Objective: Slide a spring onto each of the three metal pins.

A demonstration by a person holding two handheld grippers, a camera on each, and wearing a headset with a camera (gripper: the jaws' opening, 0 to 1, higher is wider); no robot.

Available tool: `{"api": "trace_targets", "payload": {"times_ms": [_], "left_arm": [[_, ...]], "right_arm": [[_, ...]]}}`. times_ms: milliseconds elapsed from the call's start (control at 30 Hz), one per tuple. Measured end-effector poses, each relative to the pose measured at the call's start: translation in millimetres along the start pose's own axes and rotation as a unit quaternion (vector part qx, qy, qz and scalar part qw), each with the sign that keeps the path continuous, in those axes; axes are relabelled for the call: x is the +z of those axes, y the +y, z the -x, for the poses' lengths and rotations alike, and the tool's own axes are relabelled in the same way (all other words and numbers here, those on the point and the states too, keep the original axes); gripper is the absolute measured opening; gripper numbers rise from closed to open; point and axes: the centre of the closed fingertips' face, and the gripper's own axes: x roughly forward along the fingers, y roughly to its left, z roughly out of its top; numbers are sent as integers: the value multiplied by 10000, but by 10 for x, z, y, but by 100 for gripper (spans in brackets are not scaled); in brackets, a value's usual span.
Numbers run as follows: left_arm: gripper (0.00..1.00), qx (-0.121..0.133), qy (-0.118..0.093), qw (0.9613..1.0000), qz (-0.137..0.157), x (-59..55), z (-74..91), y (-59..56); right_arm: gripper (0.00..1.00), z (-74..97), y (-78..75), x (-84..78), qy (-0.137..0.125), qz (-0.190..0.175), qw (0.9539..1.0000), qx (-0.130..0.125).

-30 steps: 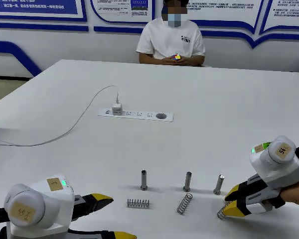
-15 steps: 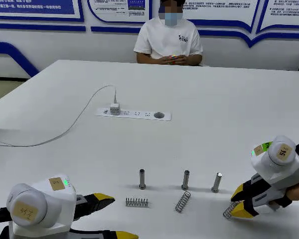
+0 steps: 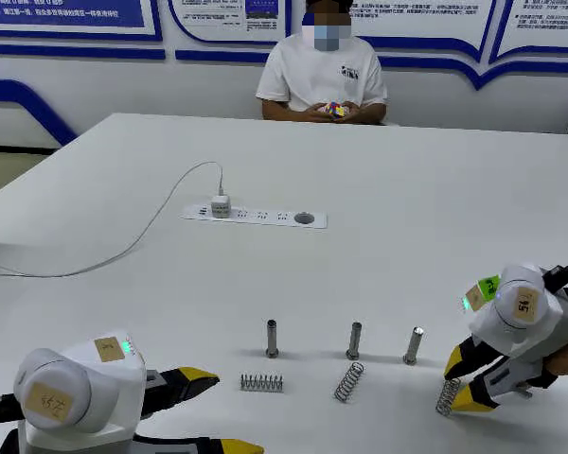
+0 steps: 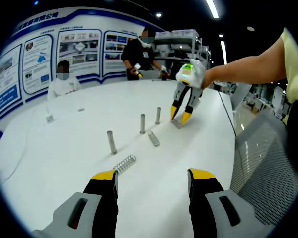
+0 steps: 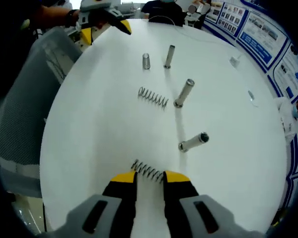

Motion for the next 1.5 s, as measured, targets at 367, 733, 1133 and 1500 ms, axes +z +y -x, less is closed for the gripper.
{"api": "trace_targets", "payload": {"times_ms": [367, 733, 1133, 1500], "left_arm": [[57, -4, -10, 10000, 23, -8, -2, -10], [57, -18, -12, 10000, 34, -7, -4, -26], [57, -12, -24, 10000, 47, -14, 22, -36], [56, -119, -17, 9999, -25, 11, -38, -112]], "right_arm": [[22, -39, 65, 17, 364, 743, 9966, 57], [17, -139, 116, 131, 488, 1171, 9917, 214], [14, -176, 146, 188, 640, 1451, 9868, 327], [12, -164, 103, 332, 216, 846, 9961, 93]]}}
